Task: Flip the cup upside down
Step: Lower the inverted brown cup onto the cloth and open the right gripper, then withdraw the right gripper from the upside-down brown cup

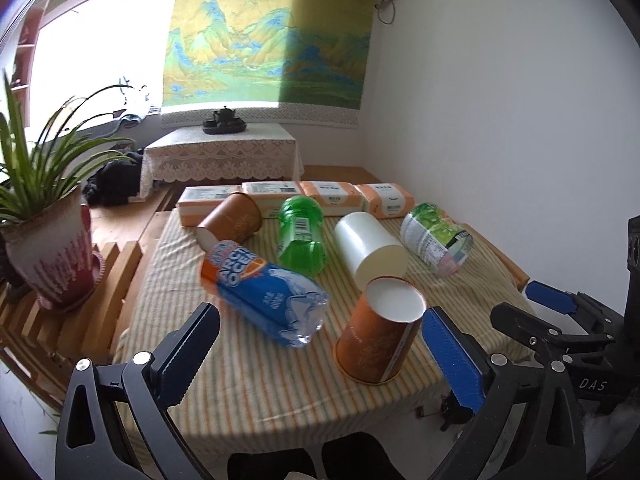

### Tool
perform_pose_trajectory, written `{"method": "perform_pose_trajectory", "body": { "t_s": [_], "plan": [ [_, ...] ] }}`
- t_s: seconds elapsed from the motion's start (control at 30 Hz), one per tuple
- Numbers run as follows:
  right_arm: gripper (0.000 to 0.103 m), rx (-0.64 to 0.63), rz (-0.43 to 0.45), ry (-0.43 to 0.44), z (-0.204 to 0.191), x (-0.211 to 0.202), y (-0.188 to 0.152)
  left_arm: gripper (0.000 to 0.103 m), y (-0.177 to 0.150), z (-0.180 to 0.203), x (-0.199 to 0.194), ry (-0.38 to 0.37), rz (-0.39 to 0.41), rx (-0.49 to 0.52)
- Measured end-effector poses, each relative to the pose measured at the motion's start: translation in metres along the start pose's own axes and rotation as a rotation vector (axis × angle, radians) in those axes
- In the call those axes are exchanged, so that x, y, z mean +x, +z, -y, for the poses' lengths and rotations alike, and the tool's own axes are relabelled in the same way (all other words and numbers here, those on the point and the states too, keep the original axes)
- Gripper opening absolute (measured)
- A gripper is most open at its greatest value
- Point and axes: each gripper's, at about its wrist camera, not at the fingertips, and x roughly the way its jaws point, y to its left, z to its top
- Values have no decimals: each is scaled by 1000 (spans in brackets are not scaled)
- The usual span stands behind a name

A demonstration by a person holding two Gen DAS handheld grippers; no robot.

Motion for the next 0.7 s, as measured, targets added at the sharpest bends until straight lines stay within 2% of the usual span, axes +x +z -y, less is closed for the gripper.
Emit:
{"method": "perform_pose_trajectory", "body": {
  "t_s": [0.17,0.37,0.7],
  "plan": [
    [91,1,36,-9,-6,-7,-3,102,-3,-9,-12,67,-1,-28],
    [95,1,68,-26,-9,-14,-6,102,-9,-14,-28,146,33,-38],
    [98,-4,97,-48,-14,-18,-12,102,-13,-19,-30,168,17,-55]
  ]
}}
